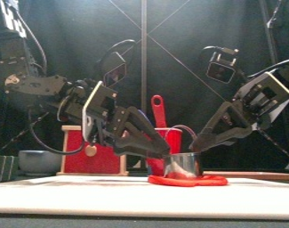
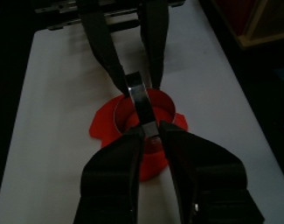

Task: Get the cutter from the drawer then cut the dough then place the extra dough in the bowl
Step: Cut the dough

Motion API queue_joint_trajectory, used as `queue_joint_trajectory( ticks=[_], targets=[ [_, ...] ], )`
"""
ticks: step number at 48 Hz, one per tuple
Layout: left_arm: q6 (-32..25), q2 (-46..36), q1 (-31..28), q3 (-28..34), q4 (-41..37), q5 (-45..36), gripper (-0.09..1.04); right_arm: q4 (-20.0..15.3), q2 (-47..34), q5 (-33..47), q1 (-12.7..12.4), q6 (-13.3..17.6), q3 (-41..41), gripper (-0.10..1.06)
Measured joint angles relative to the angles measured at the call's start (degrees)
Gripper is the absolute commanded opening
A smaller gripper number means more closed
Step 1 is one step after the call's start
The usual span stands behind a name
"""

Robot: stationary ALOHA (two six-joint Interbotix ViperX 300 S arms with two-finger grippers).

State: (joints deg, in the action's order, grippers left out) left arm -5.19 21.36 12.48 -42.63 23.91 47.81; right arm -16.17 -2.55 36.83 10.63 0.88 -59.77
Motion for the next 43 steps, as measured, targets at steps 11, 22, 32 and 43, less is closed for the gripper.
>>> queue_joint_trajectory(
  ticks=[11, 22, 32, 43],
  targets=[
    [0.0, 0.0, -0.1, 0.1, 0.0, 0.0, 0.73, -0.1, 0.0, -1.1, 0.0, 0.1, 0.1, 0.52],
    [0.1, 0.0, -0.1, 0.4, 0.1, -2.4, 0.73, 0.0, -0.4, -1.4, 0.0, 0.2, 0.4, 0.52],
    [0.1, 0.8, -0.1, 0.8, 0.1, -3.2, 0.73, 0.0, -0.9, -2.5, 0.0, 0.1, 1.0, 0.52],
    [0.1, 1.4, -0.2, 1.3, 0.2, -3.9, 0.73, 0.0, -0.9, -4.2, 0.1, 0.1, 1.1, 0.52]
  ],
)
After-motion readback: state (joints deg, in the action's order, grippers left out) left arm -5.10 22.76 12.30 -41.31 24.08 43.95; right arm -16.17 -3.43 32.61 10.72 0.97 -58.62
